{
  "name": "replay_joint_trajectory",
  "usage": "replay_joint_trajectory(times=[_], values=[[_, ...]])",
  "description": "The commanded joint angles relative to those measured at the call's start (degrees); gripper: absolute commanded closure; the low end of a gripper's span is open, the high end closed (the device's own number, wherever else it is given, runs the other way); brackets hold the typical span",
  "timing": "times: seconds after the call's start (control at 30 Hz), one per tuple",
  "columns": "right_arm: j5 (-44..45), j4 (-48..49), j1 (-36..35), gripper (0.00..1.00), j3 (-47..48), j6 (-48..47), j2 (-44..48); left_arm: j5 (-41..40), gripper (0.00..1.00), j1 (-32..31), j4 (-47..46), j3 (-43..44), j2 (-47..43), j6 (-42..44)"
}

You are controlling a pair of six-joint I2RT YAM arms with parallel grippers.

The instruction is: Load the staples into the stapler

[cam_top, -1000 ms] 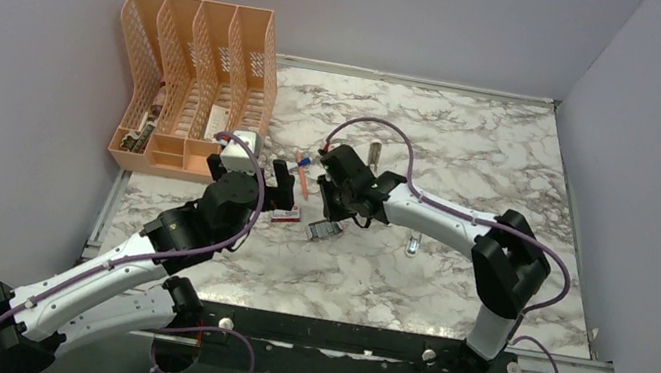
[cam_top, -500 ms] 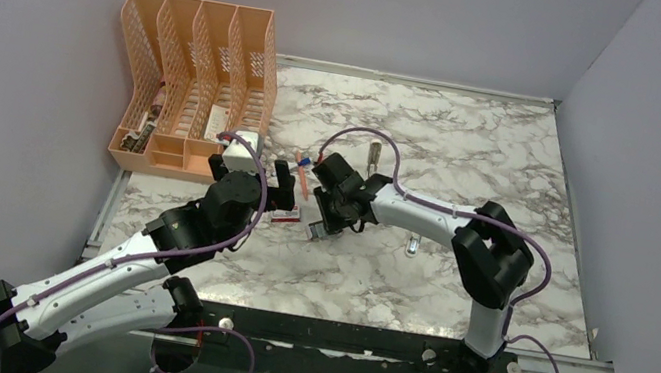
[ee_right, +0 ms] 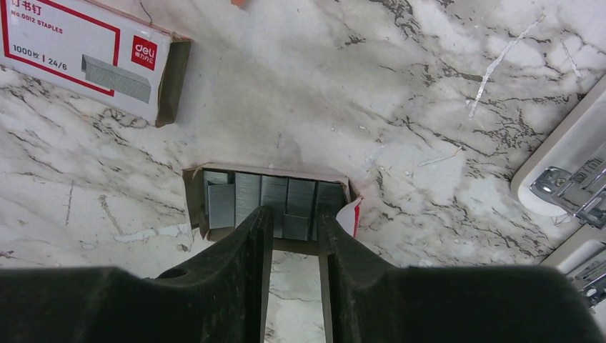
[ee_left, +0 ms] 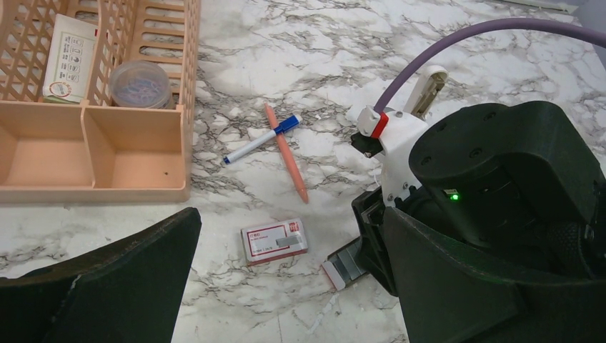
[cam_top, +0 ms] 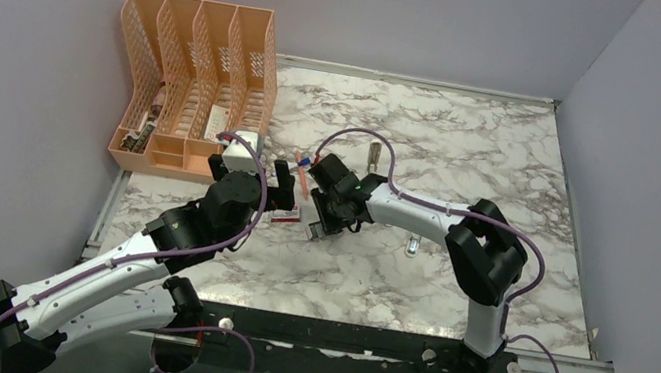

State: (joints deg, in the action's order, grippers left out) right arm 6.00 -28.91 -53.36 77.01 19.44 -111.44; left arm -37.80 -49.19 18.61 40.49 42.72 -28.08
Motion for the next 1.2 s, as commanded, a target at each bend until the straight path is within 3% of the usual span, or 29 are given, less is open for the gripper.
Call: replay_joint_trajectory(times=[0.0, 0.27, 0.67, 1.17], values=[[2.35, -1.45, -0.60, 0.68, 1.80, 0.52, -1.37, -1.47, 0.01, 0.20, 0.01, 0.32, -0.27, -0.31], [3.24, -2.31, -0.60, 0.77, 2.35, 1.78, -1.91, -1.41, 0.01, 0.17, 0.02, 0.16, -0.35, -0.46], [2.49, -1.47, -0.57, 0.78, 1.21, 4.00, 4.75, -1.42, 0.01, 0.17, 0.11, 0.23, -0.62, -0.49], [3.24, -3.81, -0.56, 0.78, -16.30, 14.32, 14.13, -1.66, 0.01, 0.15, 0.21, -0.62, 0.15, -1.45]])
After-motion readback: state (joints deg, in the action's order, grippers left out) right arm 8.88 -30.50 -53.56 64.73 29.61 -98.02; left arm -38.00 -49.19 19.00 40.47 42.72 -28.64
